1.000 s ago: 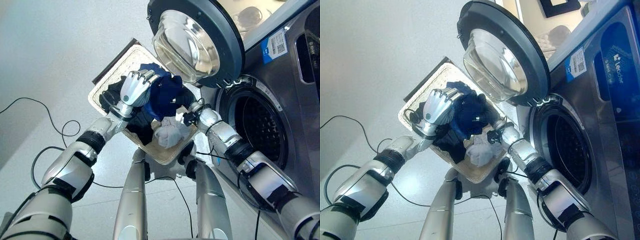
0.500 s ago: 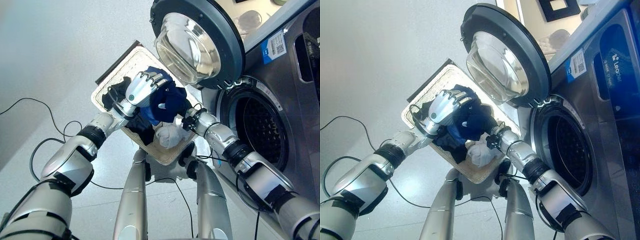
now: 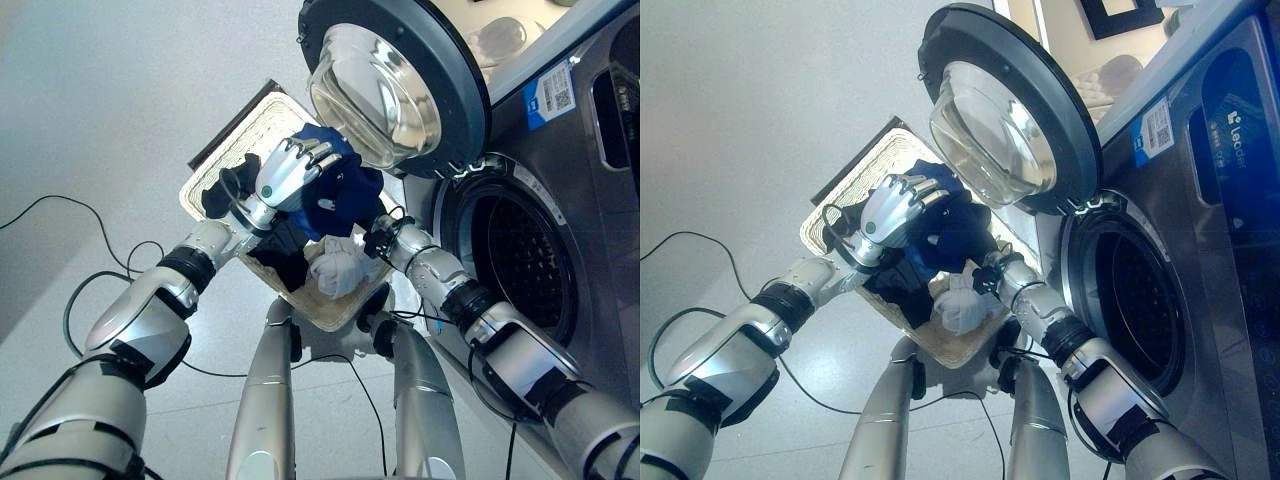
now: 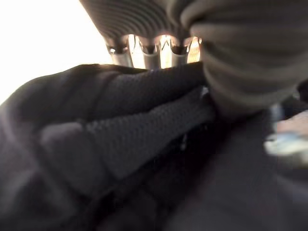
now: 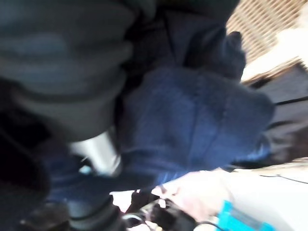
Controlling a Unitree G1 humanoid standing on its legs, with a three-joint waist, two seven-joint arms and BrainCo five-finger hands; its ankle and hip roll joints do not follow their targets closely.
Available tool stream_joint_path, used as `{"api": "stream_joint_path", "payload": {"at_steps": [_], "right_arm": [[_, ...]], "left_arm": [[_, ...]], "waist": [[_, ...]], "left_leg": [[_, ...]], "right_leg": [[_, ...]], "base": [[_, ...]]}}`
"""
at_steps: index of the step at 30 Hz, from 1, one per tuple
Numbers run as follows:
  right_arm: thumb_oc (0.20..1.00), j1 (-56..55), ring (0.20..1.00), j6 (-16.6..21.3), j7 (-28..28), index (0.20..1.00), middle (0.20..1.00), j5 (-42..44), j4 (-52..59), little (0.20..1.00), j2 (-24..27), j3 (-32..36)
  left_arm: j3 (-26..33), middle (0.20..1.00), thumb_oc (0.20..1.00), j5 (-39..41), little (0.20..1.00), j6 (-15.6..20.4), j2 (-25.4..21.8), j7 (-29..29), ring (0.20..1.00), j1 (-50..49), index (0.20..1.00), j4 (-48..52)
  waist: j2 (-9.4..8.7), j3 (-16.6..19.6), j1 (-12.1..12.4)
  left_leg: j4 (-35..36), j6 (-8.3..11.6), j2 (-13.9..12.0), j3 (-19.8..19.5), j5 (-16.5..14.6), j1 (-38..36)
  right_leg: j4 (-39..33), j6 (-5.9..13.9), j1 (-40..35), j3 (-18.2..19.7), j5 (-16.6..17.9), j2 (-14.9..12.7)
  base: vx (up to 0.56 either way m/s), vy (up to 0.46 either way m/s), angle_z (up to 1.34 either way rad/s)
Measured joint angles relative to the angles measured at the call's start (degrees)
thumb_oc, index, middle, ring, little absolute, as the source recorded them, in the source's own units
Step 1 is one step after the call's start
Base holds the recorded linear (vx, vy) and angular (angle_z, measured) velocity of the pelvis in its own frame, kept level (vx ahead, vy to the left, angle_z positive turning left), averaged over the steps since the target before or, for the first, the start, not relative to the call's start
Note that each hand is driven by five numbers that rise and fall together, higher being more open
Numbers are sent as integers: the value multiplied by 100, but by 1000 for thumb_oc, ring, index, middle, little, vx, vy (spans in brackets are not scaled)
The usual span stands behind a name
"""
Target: Put the clothes into the washing machine.
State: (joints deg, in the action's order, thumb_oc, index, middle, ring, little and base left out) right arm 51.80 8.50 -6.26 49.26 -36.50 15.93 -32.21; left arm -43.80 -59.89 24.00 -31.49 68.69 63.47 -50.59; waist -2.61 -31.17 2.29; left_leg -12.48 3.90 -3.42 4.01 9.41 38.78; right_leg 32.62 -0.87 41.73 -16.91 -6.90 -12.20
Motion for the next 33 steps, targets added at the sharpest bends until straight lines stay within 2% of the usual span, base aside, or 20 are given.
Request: {"api": "stream_joint_path", "payload": {"at_steps": [9,10,11,12,13,14,21,26,29,33], "right_arm": [[200,-62,200,266,142,200,200,214,-24,200,-92,26],[200,-94,200,333,143,200,200,282,-33,200,-114,26],[200,-112,200,368,143,200,200,334,-34,200,-124,26],[200,-127,200,394,144,200,200,372,-34,200,-131,27],[200,-155,200,488,184,200,200,468,-111,200,-159,33],[200,-156,200,502,191,200,200,503,-149,200,-161,39],[200,-265,200,1076,370,200,200,697,-274,200,-156,485],[200,-464,200,1371,638,200,200,658,-576,200,-169,524],[200,-702,200,1541,724,200,200,633,-925,200,-165,610],[200,-1003,200,1848,893,200,200,541,-1214,200,-158,796]], "left_arm": [[-2,200,200,-5,200,-1,10,-4,200,12,200,4],[-2,222,222,-5,222,-1,19,-5,222,13,222,4],[-2,423,423,-5,423,-1,29,-5,423,13,423,5],[-2,473,473,-4,473,-1,41,-5,473,13,473,6],[0,664,664,1,664,-1,59,-4,664,14,664,9],[-1,1000,1000,0,1000,-1,58,-4,1000,13,1000,9],[-11,1000,1000,124,1000,-193,49,-241,1000,-74,1000,-28],[59,1000,1000,760,1000,-356,58,-331,1000,-412,1000,-84],[365,1000,1000,1176,1000,-366,78,-327,1000,-752,1000,-352],[823,1000,1000,1828,1000,-405,189,-283,1000,-954,1000,-495]], "waist": [[0,0,-4],[1,0,-15],[1,0,-16],[1,0,-16],[1,0,-15],[1,0,-15],[8,1,-13],[52,2,-57],[62,1,-163],[73,-3,-179]], "left_leg": [[-8,14,-23,14,-10,-6],[-8,14,-24,22,-11,-7],[-8,14,-24,25,-11,-7],[-8,15,-25,27,-11,-8],[-9,19,-28,34,-15,-9],[-9,20,-29,37,-16,-10],[17,35,-86,142,-34,-15],[114,16,-106,278,-32,-69],[206,4,-110,388,-32,-135],[307,-8,-136,507,-25,-199]], "right_leg": [[-31,2,-1,3,0,13],[-33,1,1,8,2,13],[-34,0,1,9,3,14],[-37,-2,1,11,4,14],[-43,-2,2,18,4,20],[-45,-2,4,23,4,22],[-199,-12,22,100,90,111],[-365,13,54,244,208,196],[-485,38,48,346,280,224],[-610,51,46,443,354,303]], "base": [[0,0,0],[0,0,0],[0,0,0],[0,0,0],[0,0,0],[-13,26,-4],[-12,22,-8],[-7,50,-17],[-13,48,-16],[-3,42,-14]]}}
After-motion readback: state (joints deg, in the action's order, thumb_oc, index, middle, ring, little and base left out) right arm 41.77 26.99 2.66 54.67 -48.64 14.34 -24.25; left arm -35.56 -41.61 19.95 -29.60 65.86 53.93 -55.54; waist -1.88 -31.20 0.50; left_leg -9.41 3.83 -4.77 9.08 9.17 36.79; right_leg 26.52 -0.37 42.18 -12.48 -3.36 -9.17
